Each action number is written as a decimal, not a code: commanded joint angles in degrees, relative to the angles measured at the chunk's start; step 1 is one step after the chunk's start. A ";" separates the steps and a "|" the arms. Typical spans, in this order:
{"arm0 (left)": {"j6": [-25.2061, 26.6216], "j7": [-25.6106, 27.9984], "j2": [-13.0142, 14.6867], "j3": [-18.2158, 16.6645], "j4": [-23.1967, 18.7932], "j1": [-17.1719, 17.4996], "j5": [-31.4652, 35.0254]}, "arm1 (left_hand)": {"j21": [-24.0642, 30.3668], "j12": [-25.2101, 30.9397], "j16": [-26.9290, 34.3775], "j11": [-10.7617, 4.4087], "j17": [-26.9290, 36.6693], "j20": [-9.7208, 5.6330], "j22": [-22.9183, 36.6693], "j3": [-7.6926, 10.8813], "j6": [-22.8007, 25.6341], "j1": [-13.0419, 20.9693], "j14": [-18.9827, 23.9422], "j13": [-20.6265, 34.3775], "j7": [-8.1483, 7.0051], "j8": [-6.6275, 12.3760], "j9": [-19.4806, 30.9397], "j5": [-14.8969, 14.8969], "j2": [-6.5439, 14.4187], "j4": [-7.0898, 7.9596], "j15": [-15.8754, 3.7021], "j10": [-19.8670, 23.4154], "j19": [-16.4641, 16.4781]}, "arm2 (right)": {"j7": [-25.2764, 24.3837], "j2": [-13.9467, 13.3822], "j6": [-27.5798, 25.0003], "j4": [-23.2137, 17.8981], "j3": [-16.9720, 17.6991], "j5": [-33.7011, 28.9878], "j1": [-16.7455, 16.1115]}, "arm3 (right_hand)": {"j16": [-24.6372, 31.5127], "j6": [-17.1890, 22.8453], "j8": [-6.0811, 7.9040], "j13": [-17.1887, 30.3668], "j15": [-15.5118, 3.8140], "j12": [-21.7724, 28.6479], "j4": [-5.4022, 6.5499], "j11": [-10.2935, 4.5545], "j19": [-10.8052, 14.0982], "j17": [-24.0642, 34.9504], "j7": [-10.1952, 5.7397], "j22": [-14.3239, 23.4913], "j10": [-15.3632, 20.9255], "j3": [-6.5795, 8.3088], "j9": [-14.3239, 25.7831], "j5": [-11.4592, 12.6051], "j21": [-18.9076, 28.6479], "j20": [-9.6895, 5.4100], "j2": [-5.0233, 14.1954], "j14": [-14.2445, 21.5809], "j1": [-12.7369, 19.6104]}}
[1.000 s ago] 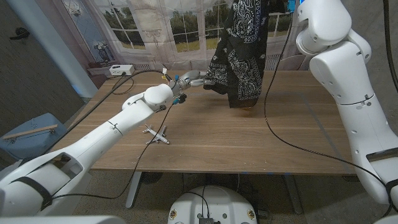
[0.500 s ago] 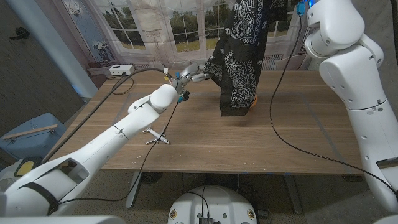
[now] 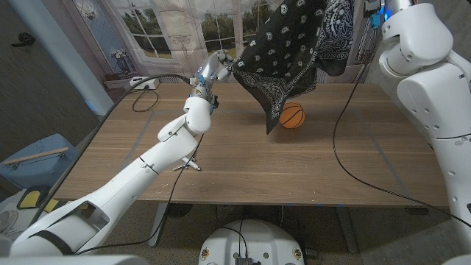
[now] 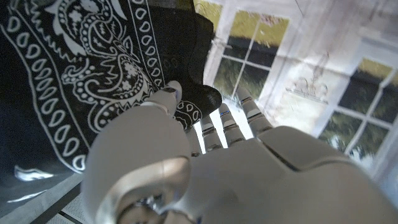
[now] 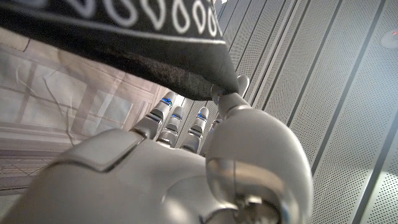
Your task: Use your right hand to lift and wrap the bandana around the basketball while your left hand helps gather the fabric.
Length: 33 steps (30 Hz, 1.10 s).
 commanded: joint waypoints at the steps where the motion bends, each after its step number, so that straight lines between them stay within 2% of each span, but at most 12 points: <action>1: 14.55 2.96 -1.01 2.88 -3.87 -3.30 13.46 | 0.54 -0.18 -0.44 -0.50 -0.09 -0.65 0.08 0.51 2.99 -0.03 -0.01 0.24 1.49 3.31 2.48 1.18 -1.38 -0.86 -0.61 0.36 0.02 | -1.46 -1.55 1.26 1.72 6.81 2.69 -7.23 | -0.66 2.11 0.75 0.03 -2.25 0.10 0.58 1.53 -0.15 -0.16 3.59 0.13 0.34 -1.27 -0.53 0.87 0.08 1.90 -0.46 0.01 1.44; 4: 16.21 2.78 -1.09 4.13 -3.94 -4.12 16.06 | 0.66 -0.16 -0.56 -0.89 -0.24 -1.02 0.05 0.45 4.53 -0.35 0.18 0.30 1.59 4.60 3.20 1.88 -2.25 -1.39 -1.07 0.73 0.05 | -2.30 -1.44 2.13 1.28 8.93 2.09 -10.13 | -0.82 2.50 0.84 0.02 -1.87 0.11 0.24 1.86 -0.35 -0.23 4.25 0.12 0.43 -0.95 -0.84 1.10 0.01 2.31 -0.60 0.00 1.78; 8: 19.58 2.47 -1.91 6.39 -3.19 -5.61 20.53 | 0.91 -0.13 -0.64 -1.29 -0.42 -1.41 -0.02 0.54 6.72 -0.77 0.67 0.35 1.75 6.47 4.30 3.23 -3.30 -2.22 -1.43 1.43 0.28 | -4.50 -1.61 1.03 0.54 11.20 0.36 -13.21 | -0.90 2.49 0.79 0.02 -1.92 0.20 0.12 1.97 -0.43 -0.27 4.34 0.11 0.72 -0.79 -1.06 1.22 -0.02 2.19 -0.66 0.02 1.88; 11: 20.81 0.69 -2.28 6.97 -3.01 -6.49 21.44 | 1.03 -0.04 -0.67 -1.69 -0.48 -1.67 -0.06 0.50 7.32 -0.97 0.83 0.35 1.56 7.01 4.62 3.66 -3.77 -2.48 -1.71 1.90 0.47 | -5.19 -1.13 0.00 0.84 12.74 0.90 -14.53 | -0.95 2.44 0.74 0.02 -2.06 0.12 0.16 1.62 -0.52 -0.26 4.21 0.11 0.57 -0.72 -1.21 1.29 -0.05 2.04 -0.65 -0.01 1.85; 16: 23.04 -2.89 -2.37 7.89 -3.00 -7.87 22.63 | 1.15 -0.17 -0.78 -1.74 -0.52 -1.80 -0.10 0.54 7.81 -1.25 0.84 0.29 1.45 7.60 5.06 4.21 -4.19 -2.73 -1.80 2.01 0.60 | -5.42 -0.09 -0.43 1.39 15.12 2.12 -16.90 | -1.11 2.43 0.72 0.02 -1.66 0.11 0.24 1.96 -0.61 -0.24 4.53 0.11 0.63 -0.61 -1.43 1.41 -0.08 2.26 -0.66 -0.20 1.73; 22: 23.56 -6.49 -1.46 8.71 -3.55 -8.92 23.40 | 1.21 -0.40 -1.10 -1.74 -0.55 -1.92 -0.17 0.55 8.36 -1.68 0.29 0.22 1.26 8.02 5.20 4.83 -4.67 -2.93 -1.71 1.94 0.57 | -5.83 0.69 -0.58 0.52 17.77 1.97 -20.04 | -1.39 2.78 1.03 0.01 -1.14 0.10 -0.09 3.20 -0.95 -0.33 5.73 0.11 0.70 -0.19 -1.46 1.61 -0.20 2.77 -0.84 -0.38 2.02; 26: 23.81 -8.54 -1.18 9.40 -3.57 -9.73 24.13 | 1.20 -0.65 -1.27 -1.81 -0.59 -2.16 -0.23 0.68 9.58 -1.91 0.09 0.12 1.58 8.38 4.86 5.46 -5.12 -3.23 -1.82 1.83 0.38 | -6.29 0.94 -1.25 -0.22 18.75 1.52 -21.36 | -1.54 3.16 1.24 0.00 -0.94 0.14 -0.29 3.45 -1.18 -0.35 6.60 0.10 0.86 0.11 -1.49 1.62 -0.28 2.91 -0.87 -0.53 2.23; 28: 23.88 -9.90 -1.15 9.67 -3.33 -10.20 24.08 | 1.24 -0.71 -1.33 -1.95 -0.63 -2.32 -0.28 0.71 10.42 -2.03 0.07 0.06 1.09 8.62 4.62 5.76 -5.54 -3.44 -1.93 1.96 0.39 | -6.40 0.81 -1.90 -0.40 18.84 1.19 -21.78 | -1.56 3.32 1.27 0.00 -0.83 0.20 -0.39 3.68 -1.23 -0.36 6.81 0.10 1.04 0.27 -1.62 1.60 -0.30 2.93 -0.90 -0.47 2.32; 33: 24.26 -12.02 -1.59 10.56 -1.56 -11.43 24.29 | 1.27 -0.83 -1.40 -1.95 -0.66 -2.33 -0.32 0.85 10.94 -2.12 0.05 -0.01 1.22 8.67 4.28 6.11 -5.89 -3.64 -1.92 2.03 0.36 | -6.89 0.75 -4.03 0.34 17.99 1.49 -21.30 | -1.66 3.30 1.31 0.00 -0.76 0.20 -0.50 3.77 -1.36 -0.37 7.11 0.10 1.12 0.47 -1.63 1.55 -0.35 3.05 -0.97 -0.56 2.42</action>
